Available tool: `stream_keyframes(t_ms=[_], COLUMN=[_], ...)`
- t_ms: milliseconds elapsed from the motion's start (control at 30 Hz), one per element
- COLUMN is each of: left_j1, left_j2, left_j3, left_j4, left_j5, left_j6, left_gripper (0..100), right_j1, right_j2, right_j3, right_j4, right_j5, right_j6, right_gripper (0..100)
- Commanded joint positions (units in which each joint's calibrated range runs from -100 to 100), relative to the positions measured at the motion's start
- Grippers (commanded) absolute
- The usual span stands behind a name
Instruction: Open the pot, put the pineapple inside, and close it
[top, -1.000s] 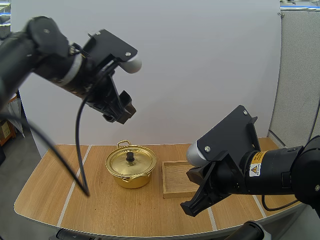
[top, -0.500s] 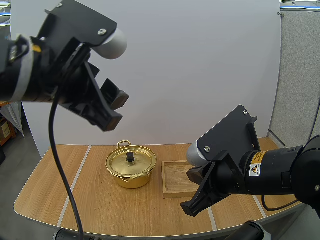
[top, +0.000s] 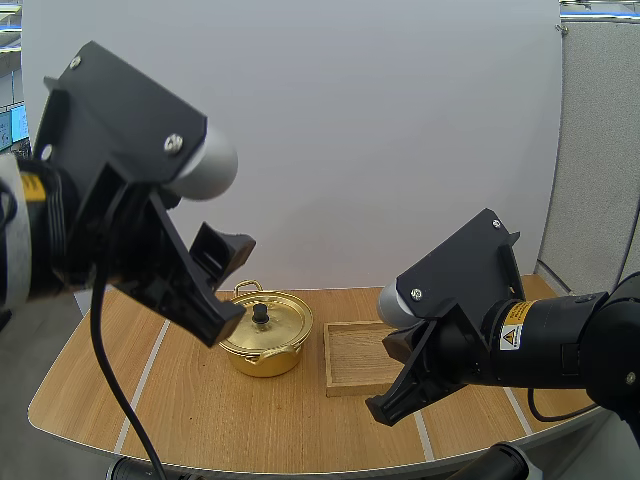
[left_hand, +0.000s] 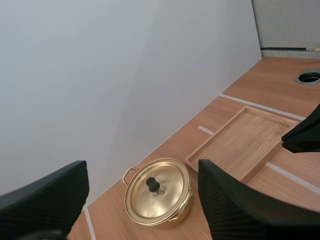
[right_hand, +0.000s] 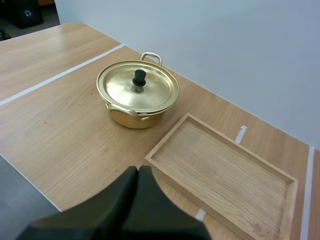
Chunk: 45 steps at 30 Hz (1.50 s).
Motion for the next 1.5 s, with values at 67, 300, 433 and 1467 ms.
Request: stream_keyframes(t_ms=[67,300,433,1467], left_j1=[-0.24,-0.24,0.22,2.37], left_j2=[-3.4,-7.6,-10.2,-16.6], left_j3=[2.2,5.8,8.6,36.8], left_j4=[-0.3,-0.3,-0.3,-1.9], left_j5=[0.1,0.1,0.1,-81.3], left_j6=[-2.0,-4.1,-4.5,-10.1], left_gripper=[62,0,0,0], right_j1=[-2.9,-6.9,-8.6,-12.4], right_j2=[-3.9,-7.5,-7.5,-7.5], right_j3=[0.0,0.0,0.0,18.9], right_j4=[-0.1,0.0,-0.1,-0.1], right_j5=[0.3,0.5,1.2,-73.9], right_j6=[0.0,0.2,1.3,7.7], right_gripper=[0,0,0,0])
